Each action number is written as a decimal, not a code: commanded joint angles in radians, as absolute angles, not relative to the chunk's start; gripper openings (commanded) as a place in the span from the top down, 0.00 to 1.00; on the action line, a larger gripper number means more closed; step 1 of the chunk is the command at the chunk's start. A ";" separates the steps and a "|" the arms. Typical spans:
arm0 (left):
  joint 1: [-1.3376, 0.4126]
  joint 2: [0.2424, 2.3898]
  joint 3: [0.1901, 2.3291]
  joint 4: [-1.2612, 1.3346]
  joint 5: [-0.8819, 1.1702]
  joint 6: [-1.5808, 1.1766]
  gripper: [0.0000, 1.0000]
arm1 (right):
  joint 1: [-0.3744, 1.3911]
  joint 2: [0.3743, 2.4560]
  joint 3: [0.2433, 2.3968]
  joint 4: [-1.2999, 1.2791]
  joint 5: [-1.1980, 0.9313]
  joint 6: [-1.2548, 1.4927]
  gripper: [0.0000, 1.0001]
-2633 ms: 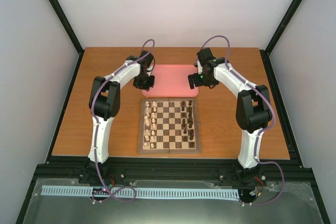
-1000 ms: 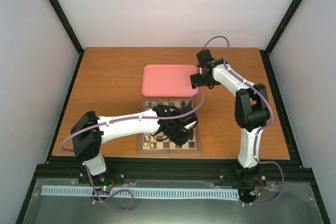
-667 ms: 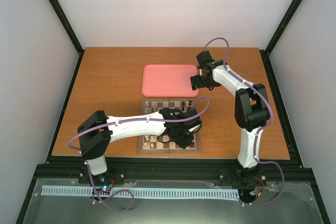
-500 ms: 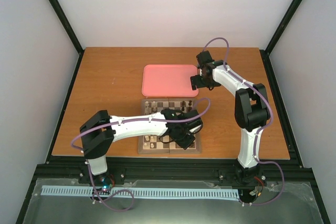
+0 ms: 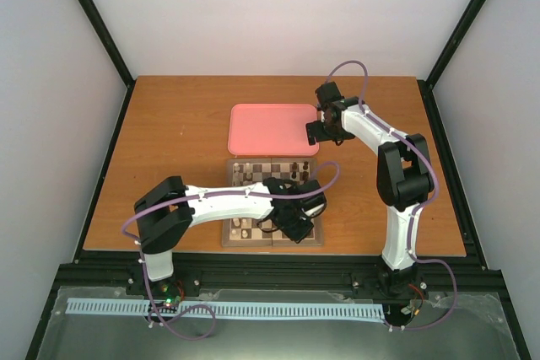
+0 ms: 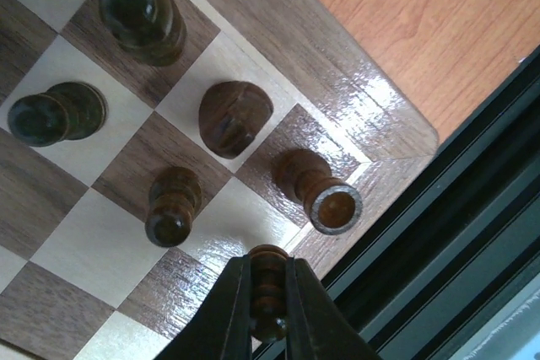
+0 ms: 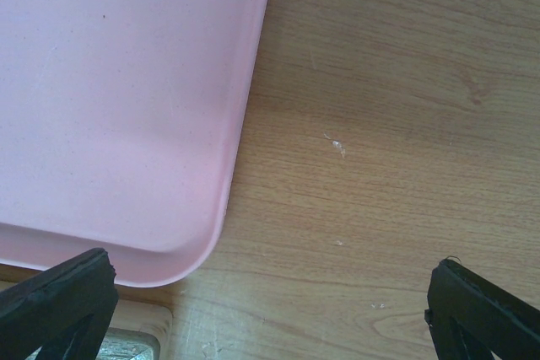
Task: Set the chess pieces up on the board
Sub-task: Place the chess piece on the chessboard.
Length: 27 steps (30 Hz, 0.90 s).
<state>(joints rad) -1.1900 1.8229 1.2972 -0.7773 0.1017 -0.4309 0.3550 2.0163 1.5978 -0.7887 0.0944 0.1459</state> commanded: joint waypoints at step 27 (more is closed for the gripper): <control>-1.201 1.878 1.333 -0.774 0.045 -0.429 0.90 | 0.358 2.011 1.571 -0.762 0.097 0.128 0.00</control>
<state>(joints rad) -1.1904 1.8595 1.3056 -0.7742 0.0612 -0.4309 0.3550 2.0167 1.5768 -0.7731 0.0937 0.1390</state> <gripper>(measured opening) 0.090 0.999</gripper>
